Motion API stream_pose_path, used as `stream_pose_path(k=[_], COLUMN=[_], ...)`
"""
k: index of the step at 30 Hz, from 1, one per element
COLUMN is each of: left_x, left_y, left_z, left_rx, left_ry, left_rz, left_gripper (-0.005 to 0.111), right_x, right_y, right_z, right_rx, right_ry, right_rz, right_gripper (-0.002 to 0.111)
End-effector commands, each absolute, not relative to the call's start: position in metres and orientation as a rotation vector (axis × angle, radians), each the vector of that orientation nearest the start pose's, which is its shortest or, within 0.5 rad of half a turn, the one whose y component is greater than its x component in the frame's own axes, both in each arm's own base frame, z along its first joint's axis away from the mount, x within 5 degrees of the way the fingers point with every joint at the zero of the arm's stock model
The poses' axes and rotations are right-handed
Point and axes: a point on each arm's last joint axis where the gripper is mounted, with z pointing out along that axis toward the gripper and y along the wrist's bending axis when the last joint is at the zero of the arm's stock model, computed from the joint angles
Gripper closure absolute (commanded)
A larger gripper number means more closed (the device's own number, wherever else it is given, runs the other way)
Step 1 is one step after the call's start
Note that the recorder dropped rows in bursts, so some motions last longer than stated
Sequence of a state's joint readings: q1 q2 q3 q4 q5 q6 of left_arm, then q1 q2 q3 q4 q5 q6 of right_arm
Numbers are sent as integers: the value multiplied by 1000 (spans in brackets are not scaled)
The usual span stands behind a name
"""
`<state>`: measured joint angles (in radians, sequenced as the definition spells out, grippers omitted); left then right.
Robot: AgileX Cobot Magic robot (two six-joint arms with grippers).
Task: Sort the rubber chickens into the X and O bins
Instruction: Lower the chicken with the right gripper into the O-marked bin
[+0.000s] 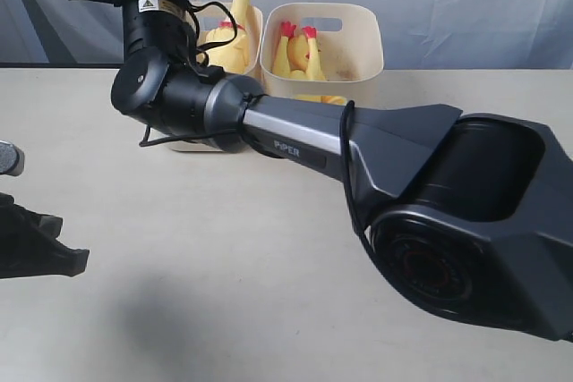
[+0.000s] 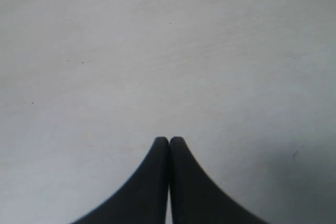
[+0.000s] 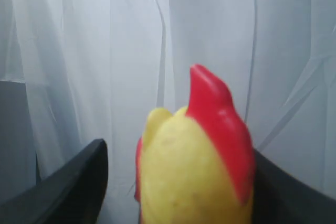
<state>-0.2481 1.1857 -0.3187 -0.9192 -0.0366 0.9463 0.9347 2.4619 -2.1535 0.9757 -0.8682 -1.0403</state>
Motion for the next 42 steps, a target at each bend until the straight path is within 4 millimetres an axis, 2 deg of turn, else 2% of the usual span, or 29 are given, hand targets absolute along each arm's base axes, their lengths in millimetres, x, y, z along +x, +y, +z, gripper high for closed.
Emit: stream_pose_path(k=[1, 32, 42], left_x=[183, 183, 183], left_y=[-44, -44, -44], left_z=[176, 176, 176], left_rx=[308, 308, 307], left_ry=[2309, 2309, 2310], left_rz=[-75, -75, -78], left_gripper=[107, 107, 107], right_x=[375, 359, 340], right_y=[413, 401, 407], right_z=[277, 326, 332], right_rx=[-151, -122, -53], right_ry=[1208, 929, 867], right_rz=[120, 26, 23], right_gripper=[47, 47, 47])
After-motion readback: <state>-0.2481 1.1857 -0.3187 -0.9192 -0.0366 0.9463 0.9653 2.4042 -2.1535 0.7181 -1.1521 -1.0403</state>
